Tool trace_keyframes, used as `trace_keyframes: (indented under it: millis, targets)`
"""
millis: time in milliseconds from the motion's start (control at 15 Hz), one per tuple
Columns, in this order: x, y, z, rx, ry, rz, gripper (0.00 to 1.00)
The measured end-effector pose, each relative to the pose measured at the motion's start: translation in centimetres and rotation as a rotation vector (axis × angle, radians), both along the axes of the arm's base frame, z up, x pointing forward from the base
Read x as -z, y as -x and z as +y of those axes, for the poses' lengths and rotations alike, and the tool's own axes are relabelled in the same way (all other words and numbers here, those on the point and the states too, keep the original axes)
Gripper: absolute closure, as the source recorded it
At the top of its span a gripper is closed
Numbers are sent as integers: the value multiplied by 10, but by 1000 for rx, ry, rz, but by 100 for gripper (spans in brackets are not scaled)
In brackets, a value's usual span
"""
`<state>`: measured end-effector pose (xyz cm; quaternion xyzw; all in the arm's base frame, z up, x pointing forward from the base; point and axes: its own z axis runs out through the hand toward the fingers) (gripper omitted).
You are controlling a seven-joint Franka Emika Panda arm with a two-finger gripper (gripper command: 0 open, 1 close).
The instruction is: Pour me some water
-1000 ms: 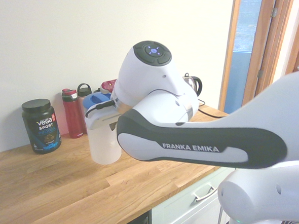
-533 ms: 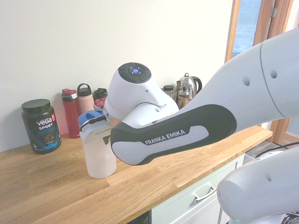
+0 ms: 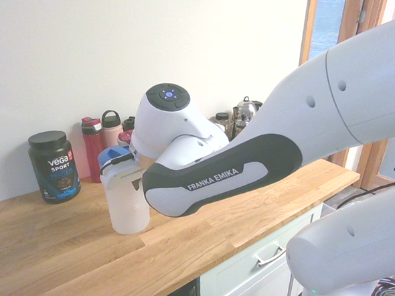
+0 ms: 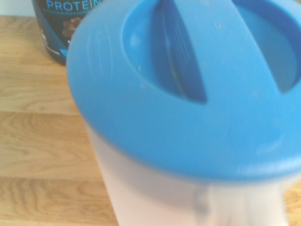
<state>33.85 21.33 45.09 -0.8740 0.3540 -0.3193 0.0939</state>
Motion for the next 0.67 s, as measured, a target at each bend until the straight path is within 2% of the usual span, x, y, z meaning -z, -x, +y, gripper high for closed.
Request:
trace_keyframes:
  millis: [467, 600, 667]
  targets:
    - [2, -1, 6, 0, 7, 35, 0]
    - [-3, 8, 9, 3, 19, 97, 0]
    - [-5, 18, 9, -3, 35, 162, 0]
